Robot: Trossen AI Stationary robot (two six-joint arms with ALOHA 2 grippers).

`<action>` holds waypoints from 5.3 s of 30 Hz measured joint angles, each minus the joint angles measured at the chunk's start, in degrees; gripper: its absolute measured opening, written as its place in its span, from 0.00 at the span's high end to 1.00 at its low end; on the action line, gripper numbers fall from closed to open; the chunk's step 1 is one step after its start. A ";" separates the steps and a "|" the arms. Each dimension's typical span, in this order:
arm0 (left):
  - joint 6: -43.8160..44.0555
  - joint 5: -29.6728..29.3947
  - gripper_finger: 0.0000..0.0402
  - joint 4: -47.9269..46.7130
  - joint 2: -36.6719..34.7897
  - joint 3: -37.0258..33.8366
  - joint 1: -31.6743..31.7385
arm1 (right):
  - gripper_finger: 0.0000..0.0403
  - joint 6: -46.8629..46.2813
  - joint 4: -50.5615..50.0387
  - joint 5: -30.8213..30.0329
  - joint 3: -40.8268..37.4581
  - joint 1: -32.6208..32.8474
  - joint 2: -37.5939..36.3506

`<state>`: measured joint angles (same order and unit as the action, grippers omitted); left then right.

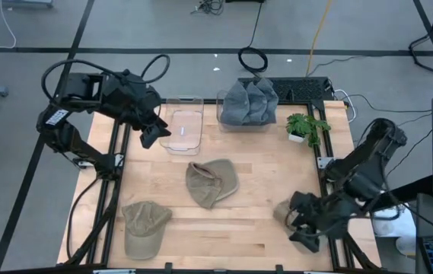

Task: Pick & Place hat
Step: Put the bottom right brown cap into the left transparent bin

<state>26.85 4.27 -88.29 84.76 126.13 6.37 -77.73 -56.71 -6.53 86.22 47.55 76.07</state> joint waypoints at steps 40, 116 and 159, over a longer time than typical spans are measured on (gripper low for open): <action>-2.60 0.81 0.55 -0.20 -0.07 0.00 0.02 | 0.52 -0.01 11.02 18.44 -33.06 -3.67 10.53; 25.37 12.27 0.39 19.22 5.29 0.11 6.12 | 1.00 109.12 33.56 -30.54 -1.21 -28.83 10.10; 28.39 11.08 0.40 17.11 14.72 -0.15 -1.60 | 1.00 111.53 33.82 -30.70 -1.21 -28.70 9.75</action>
<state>55.24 15.35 -71.18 99.48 125.97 4.78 33.80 -22.89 -37.23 85.01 18.85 85.82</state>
